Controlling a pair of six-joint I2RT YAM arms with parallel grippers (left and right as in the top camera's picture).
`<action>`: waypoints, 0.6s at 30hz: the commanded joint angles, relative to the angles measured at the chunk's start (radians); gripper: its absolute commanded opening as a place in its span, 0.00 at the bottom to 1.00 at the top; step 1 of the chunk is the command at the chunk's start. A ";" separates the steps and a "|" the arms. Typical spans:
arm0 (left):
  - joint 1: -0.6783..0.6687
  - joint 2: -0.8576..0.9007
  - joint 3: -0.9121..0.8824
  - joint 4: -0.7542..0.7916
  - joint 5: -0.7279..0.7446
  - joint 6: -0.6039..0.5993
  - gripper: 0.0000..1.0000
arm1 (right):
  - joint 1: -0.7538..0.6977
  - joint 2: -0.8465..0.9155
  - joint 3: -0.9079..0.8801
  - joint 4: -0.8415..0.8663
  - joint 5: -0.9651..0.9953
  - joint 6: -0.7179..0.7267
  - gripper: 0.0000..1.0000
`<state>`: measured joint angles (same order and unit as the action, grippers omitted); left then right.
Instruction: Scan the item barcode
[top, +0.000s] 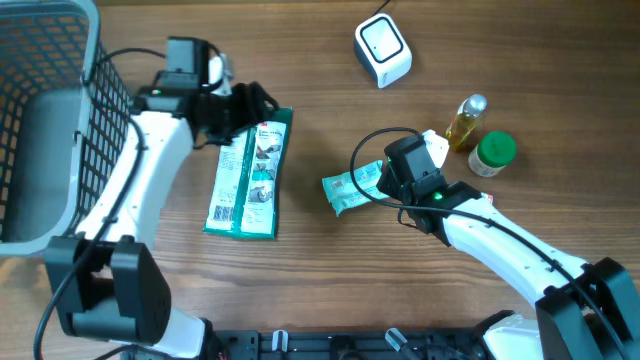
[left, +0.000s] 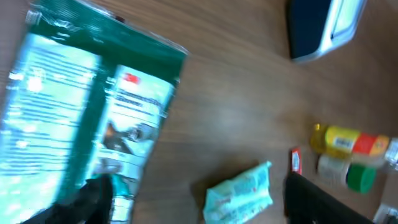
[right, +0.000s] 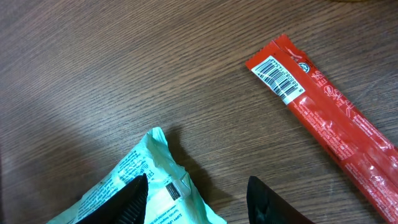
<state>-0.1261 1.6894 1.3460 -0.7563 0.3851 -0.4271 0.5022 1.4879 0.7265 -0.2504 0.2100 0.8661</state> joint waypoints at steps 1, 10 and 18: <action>-0.112 -0.002 0.008 -0.001 -0.078 0.000 0.72 | -0.003 -0.001 -0.002 -0.002 -0.001 -0.003 0.52; -0.321 -0.002 0.008 0.004 -0.227 0.000 0.81 | -0.003 -0.001 -0.002 -0.004 -0.001 -0.028 0.52; -0.357 0.033 0.008 -0.002 -0.253 -0.001 0.69 | -0.003 -0.001 -0.002 -0.004 -0.013 -0.028 0.60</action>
<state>-0.4755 1.6917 1.3460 -0.7563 0.1596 -0.4282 0.5022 1.4879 0.7265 -0.2535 0.2100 0.8501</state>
